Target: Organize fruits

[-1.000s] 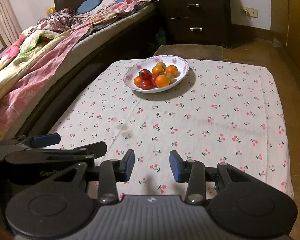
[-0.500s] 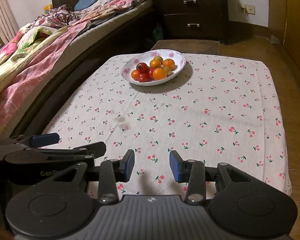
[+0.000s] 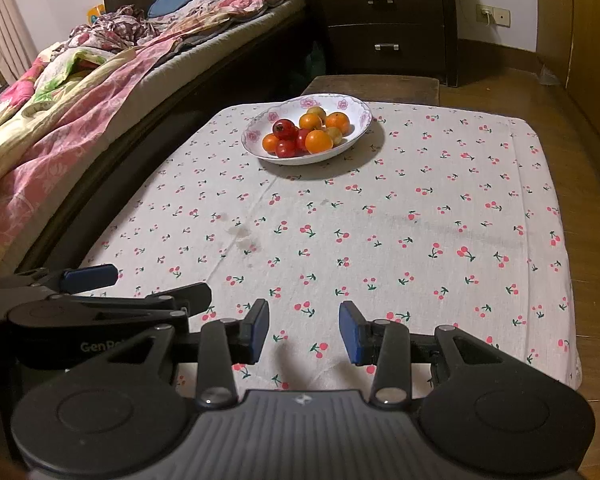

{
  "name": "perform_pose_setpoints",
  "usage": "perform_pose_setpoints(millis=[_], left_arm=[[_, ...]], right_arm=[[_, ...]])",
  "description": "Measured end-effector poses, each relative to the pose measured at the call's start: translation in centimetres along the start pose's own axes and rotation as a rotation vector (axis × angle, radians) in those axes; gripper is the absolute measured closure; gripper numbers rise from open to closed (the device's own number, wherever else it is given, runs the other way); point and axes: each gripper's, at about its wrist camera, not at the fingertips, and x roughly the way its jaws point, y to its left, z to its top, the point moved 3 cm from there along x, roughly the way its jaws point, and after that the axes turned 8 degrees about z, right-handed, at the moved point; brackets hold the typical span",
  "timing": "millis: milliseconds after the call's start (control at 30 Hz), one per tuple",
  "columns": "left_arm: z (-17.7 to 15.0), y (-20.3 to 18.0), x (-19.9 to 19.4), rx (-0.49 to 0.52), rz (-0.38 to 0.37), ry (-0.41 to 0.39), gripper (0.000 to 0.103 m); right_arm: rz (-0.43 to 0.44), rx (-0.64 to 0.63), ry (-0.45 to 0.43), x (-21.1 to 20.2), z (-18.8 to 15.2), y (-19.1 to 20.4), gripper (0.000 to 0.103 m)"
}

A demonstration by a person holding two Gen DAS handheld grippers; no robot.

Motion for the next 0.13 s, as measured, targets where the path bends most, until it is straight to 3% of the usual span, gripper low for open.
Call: perform_pose_setpoints(millis=[133], left_arm=[[0.09,-0.06,-0.22,0.004,0.014,-0.011,0.000]], right_arm=[[-0.002,-0.004,-0.002,-0.05,0.05,0.00,0.070]])
